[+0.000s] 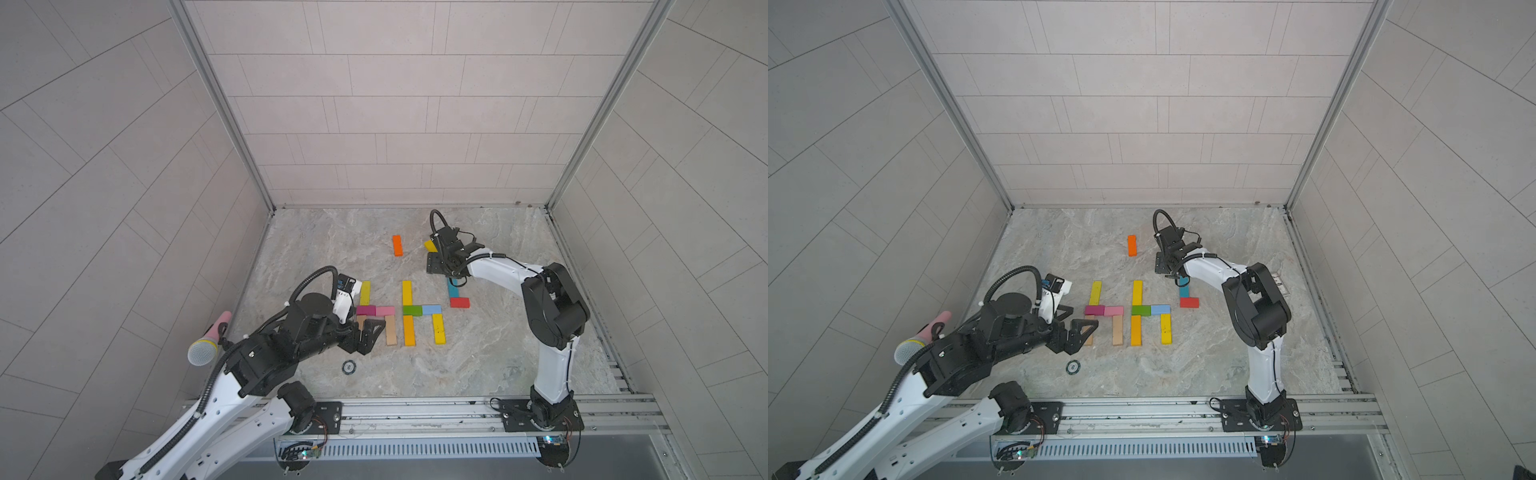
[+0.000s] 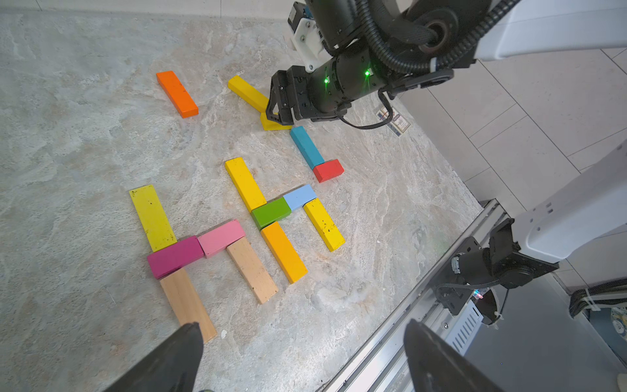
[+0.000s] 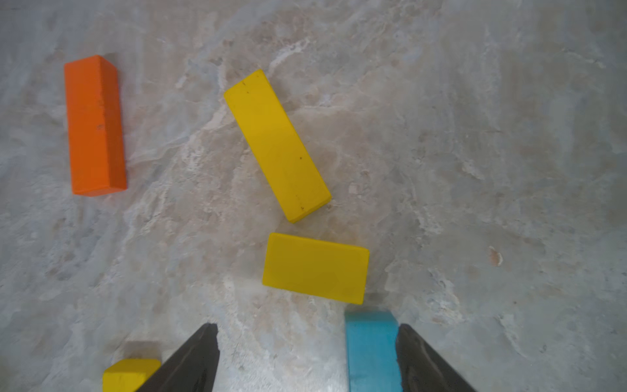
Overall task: Assemble the letter h with building blocks
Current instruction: Pick up the building block from the center of the board.
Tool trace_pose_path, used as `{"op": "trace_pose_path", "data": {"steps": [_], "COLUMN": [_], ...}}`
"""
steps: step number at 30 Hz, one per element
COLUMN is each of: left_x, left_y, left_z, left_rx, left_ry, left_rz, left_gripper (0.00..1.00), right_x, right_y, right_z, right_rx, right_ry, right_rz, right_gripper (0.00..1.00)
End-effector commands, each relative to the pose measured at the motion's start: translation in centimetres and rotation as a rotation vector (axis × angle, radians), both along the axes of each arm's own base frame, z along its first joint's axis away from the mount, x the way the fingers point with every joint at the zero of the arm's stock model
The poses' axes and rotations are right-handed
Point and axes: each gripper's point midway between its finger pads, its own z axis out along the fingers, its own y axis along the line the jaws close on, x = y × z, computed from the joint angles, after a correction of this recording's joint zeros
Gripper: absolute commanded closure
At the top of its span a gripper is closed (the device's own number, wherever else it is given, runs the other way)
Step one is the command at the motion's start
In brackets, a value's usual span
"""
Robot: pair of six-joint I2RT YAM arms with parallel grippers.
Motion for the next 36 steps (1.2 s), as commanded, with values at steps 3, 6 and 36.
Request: {"op": "trace_pose_path", "data": {"steps": [3,6,36], "left_x": [0.1,0.1,0.2], "left_y": [0.1,0.1,0.0], "left_z": [0.0,-0.1,-0.2], "left_rx": [0.005,0.006,0.008], "left_ry": [-0.017,-0.016,-0.008], "left_rz": [-0.002,-0.003,-0.004], "left_gripper": [0.00,0.00,0.00], "right_x": [0.4,0.6,1.6], "right_y": [-0.2,-0.3,2.1], "right_z": [-1.0,-1.8,-5.0], "right_rx": [-0.007,-0.004,-0.145], "right_ry": [0.050,0.066,0.150], "right_rz": [-0.050,-0.063,0.092], "right_gripper": [0.16,0.16,0.27]}}
